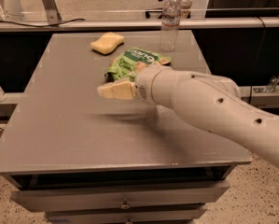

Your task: Move green rice chip bag near sponge

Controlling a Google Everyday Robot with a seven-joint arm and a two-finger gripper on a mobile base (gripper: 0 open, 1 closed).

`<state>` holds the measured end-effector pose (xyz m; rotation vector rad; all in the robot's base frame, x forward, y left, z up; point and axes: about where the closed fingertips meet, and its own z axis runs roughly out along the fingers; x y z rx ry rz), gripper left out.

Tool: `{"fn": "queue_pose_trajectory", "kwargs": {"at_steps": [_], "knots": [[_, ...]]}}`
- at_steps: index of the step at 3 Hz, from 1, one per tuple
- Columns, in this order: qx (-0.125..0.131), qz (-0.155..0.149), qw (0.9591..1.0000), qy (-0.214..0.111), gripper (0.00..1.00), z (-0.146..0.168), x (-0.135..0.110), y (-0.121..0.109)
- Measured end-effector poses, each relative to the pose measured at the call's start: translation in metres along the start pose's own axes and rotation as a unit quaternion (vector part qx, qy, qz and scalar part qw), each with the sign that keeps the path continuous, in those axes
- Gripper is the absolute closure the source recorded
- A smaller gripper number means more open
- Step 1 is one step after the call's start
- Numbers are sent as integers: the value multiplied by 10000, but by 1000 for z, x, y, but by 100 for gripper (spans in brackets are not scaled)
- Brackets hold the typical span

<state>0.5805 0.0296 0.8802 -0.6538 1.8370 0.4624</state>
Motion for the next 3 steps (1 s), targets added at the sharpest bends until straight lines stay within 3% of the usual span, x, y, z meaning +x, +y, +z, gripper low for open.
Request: {"fn": "queue_pose_trajectory", "kwargs": {"at_steps": [2, 3], "knots": [[85, 130, 9997, 166, 0, -20, 23, -22], [30, 163, 9996, 231, 0, -13, 32, -31]]}}
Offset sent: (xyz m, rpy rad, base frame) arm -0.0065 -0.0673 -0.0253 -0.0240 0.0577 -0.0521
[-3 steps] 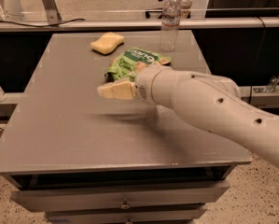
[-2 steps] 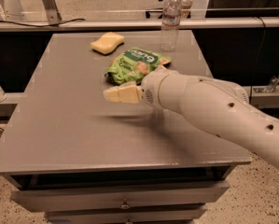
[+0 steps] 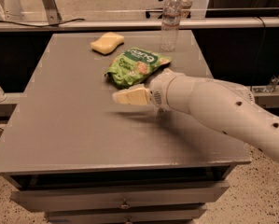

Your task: Move green rice chip bag near sponge

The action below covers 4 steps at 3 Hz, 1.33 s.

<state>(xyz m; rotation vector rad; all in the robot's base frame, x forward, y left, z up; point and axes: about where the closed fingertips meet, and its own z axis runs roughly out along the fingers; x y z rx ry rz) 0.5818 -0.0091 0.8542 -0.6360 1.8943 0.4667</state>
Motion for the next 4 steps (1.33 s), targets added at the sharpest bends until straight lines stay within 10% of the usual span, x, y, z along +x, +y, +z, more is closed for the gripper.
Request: {"fn": "queue_pose_trajectory", "kwargs": {"at_steps": [4], "knots": [[-520, -44, 9984, -216, 0, 76, -27, 18]]}}
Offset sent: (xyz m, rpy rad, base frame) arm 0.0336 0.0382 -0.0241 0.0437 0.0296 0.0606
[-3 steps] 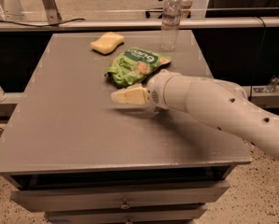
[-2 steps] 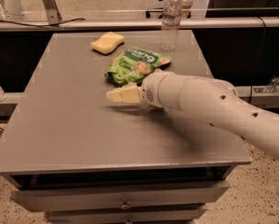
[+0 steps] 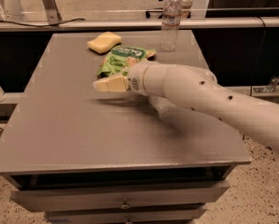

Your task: Move green rice chip bag near sponge

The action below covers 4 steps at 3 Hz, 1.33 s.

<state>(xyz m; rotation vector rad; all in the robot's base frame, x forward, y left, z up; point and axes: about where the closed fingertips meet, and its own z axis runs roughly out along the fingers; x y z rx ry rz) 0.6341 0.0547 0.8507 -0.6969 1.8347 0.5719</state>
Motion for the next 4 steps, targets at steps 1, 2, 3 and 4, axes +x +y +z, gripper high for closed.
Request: {"fn": "queue_pose_trajectory", "kwargs": {"at_steps": [1, 2, 3, 4], "knots": [[37, -26, 10000, 5, 0, 2, -2, -3], [233, -96, 9997, 46, 0, -16, -3, -18], [395, -246, 9989, 50, 0, -41, -11, -32], [341, -318, 9989, -64, 0, -73, -24, -50]]}}
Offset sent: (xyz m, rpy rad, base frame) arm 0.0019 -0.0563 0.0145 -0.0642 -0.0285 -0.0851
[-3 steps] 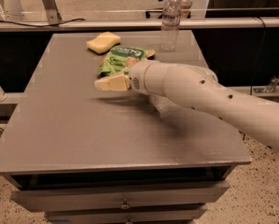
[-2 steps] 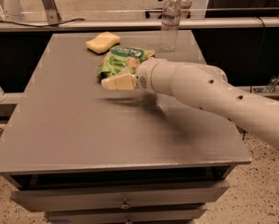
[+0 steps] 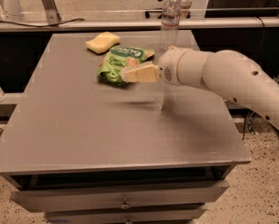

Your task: Move green rice chip bag near sponge

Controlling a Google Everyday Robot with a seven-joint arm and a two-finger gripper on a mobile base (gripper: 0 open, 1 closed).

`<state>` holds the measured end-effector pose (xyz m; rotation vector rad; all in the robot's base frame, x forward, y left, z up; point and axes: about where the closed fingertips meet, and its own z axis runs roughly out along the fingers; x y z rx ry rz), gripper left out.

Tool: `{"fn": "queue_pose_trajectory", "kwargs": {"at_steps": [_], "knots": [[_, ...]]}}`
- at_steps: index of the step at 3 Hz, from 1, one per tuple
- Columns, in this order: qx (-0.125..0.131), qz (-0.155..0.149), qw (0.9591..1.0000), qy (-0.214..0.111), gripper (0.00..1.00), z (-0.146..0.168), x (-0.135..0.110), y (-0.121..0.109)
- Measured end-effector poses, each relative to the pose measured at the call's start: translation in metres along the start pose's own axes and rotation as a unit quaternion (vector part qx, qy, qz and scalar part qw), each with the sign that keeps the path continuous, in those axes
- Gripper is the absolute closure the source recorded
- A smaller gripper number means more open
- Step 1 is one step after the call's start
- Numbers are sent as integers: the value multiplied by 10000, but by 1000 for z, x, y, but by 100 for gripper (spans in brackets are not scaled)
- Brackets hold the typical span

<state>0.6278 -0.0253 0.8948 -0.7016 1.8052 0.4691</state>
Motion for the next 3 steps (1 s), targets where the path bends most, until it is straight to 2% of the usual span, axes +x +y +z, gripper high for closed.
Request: {"fn": "queue_pose_trajectory", "kwargs": {"at_steps": [1, 2, 3], "knots": [[-377, -204, 9984, -360, 0, -33, -29, -12], [-774, -727, 9921, -664, 0, -68, -56, -27], [-987, -1073, 9880, -515, 0, -74, -52, -20]]}}
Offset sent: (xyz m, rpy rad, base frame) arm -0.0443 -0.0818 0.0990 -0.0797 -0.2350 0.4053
